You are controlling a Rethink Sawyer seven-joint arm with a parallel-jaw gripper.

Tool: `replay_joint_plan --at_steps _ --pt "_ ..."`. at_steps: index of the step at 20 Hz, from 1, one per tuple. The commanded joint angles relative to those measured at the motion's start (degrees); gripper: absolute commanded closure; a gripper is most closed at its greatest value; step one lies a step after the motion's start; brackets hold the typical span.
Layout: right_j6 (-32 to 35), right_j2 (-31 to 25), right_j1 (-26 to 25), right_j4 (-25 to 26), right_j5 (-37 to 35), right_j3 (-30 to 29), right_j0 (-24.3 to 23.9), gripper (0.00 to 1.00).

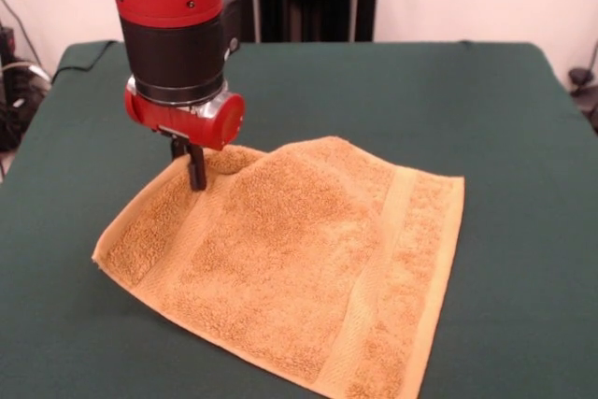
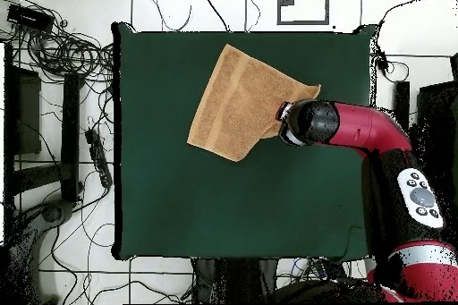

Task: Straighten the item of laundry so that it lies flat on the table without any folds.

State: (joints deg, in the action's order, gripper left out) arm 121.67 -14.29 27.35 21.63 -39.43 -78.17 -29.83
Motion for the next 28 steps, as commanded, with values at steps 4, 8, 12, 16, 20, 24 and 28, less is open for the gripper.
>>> replay_joint_plan --at_steps 4,8,12,16,20,24,28 --pt "-13.4 -6.7 0.0 1.07 -7.65 -6.34 0.48 1.0" --pt "-13.39 -6.63 0.25 1.01 -8.12 -6.48 0.5 1.0" --pt "-13.78 -6.68 0.14 0.73 -9.77 -6.22 0.47 1.0" --pt "-19.25 -8.61 -1.51 1.71 -12.33 -4.33 -0.39 1.0" --pt "-29.58 -13.19 -4.94 3.36 -16.96 -0.71 -2.15 1.0" --pt "-34.99 -16.1 -5.78 6.37 -14.93 0.03 -3.35 1.0" --pt "-39.35 -17.78 -5.82 9.08 -13.44 0.02 -3.84 1.0"
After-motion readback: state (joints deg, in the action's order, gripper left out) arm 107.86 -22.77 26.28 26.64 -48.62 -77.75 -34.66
